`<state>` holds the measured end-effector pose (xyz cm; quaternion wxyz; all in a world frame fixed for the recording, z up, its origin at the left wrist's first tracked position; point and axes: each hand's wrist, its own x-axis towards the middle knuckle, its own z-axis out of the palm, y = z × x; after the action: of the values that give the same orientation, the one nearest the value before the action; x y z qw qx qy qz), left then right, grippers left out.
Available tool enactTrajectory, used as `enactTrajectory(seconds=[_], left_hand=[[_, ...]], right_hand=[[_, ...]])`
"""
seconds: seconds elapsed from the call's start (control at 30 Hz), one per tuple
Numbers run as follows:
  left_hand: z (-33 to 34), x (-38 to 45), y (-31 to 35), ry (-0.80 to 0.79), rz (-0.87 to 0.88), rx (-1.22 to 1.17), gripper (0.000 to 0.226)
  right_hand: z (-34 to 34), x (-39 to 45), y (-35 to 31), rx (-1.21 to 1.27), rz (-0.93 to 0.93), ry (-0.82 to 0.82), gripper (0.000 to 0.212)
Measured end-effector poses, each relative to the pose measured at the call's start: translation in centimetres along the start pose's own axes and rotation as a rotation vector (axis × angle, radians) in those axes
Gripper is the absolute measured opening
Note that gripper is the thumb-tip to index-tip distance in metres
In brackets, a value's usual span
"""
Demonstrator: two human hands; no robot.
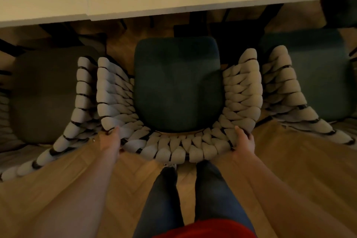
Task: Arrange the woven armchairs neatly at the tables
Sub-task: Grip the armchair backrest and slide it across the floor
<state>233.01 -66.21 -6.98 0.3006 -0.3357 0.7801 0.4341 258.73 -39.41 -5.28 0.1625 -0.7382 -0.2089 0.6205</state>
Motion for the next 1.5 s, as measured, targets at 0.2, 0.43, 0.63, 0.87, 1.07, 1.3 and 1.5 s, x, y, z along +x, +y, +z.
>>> enactTrajectory(seconds=[0.2,0.43,0.63,0.87,1.07,1.3,1.5], left_hand=[[0.0,0.6,0.9,-0.016,0.039,0.035,0.062],[0.4,-0.2,0.9,-0.004,0.022,-0.006,0.063],[1.3,-1.3,0.1,-0.002,0.010,-0.032,0.058],[2.5,-1.8,-0.7,-0.034,0.015,-0.020,0.058],[3.9,-2.3,-0.5,-0.082,0.035,-0.007,0.067],[5.3,-4.0,-2.4,-0.104,0.027,-0.052,0.049],[4.8,-4.5,-4.0,-0.026,0.010,-0.012,0.044]], right_hand=[[0.4,0.1,0.0,0.041,-0.043,0.014,0.055],[-0.2,0.6,-0.9,0.037,-0.053,-0.021,0.049],[-1.3,1.3,-1.7,0.021,-0.066,-0.017,0.049],[-2.5,2.3,-2.5,0.012,-0.083,-0.010,0.050],[-4.0,3.2,-3.5,0.020,-0.089,-0.026,0.053],[-5.6,4.9,-5.1,-0.043,-0.082,0.001,0.055],[-6.1,5.0,-4.9,-0.070,-0.088,-0.030,0.055]])
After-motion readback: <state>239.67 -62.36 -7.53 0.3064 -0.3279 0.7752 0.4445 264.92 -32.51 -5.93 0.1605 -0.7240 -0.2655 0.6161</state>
